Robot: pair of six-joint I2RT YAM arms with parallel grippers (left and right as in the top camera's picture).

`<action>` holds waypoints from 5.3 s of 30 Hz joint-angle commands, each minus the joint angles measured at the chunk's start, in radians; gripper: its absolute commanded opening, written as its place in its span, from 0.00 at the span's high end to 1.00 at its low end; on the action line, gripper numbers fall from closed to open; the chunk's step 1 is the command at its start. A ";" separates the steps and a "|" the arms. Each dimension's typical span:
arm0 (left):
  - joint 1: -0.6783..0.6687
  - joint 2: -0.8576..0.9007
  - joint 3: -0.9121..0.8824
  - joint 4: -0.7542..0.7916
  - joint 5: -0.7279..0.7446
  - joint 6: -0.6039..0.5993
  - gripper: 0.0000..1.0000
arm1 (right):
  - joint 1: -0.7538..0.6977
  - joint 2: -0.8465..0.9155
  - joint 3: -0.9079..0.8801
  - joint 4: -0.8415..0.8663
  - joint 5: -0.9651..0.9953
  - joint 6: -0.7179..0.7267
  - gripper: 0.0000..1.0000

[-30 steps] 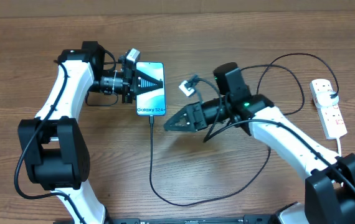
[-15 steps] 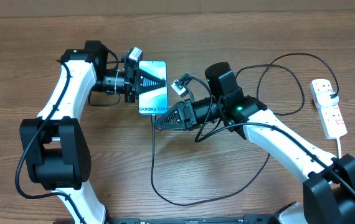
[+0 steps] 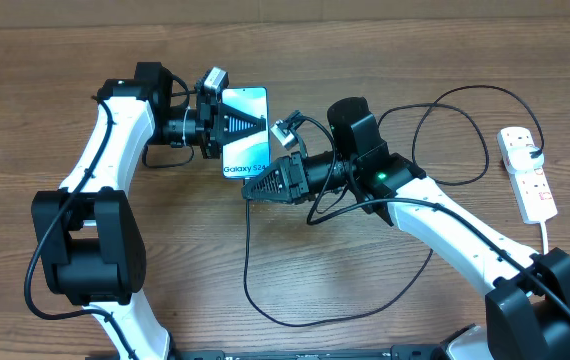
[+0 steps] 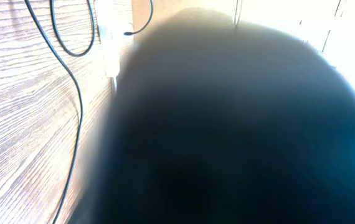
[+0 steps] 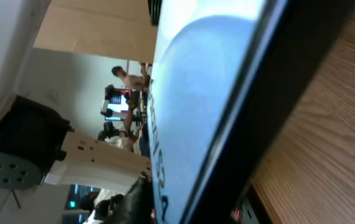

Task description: Plug charger to phone and switch on socket

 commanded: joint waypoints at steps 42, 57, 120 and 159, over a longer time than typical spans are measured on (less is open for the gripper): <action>-0.037 -0.042 0.010 -0.023 0.043 0.051 0.96 | 0.003 -0.011 0.018 0.157 0.234 0.171 0.96; -0.042 -0.042 0.010 -0.031 0.043 0.058 0.96 | -0.049 -0.011 0.018 0.161 0.280 0.177 0.88; -0.062 -0.042 0.010 -0.039 -0.304 0.053 0.26 | -0.082 -0.011 0.014 -0.008 0.144 -0.016 0.96; 0.033 -0.042 0.010 0.019 -1.057 -0.014 0.01 | -0.025 0.239 -0.019 -0.320 0.690 -0.136 0.96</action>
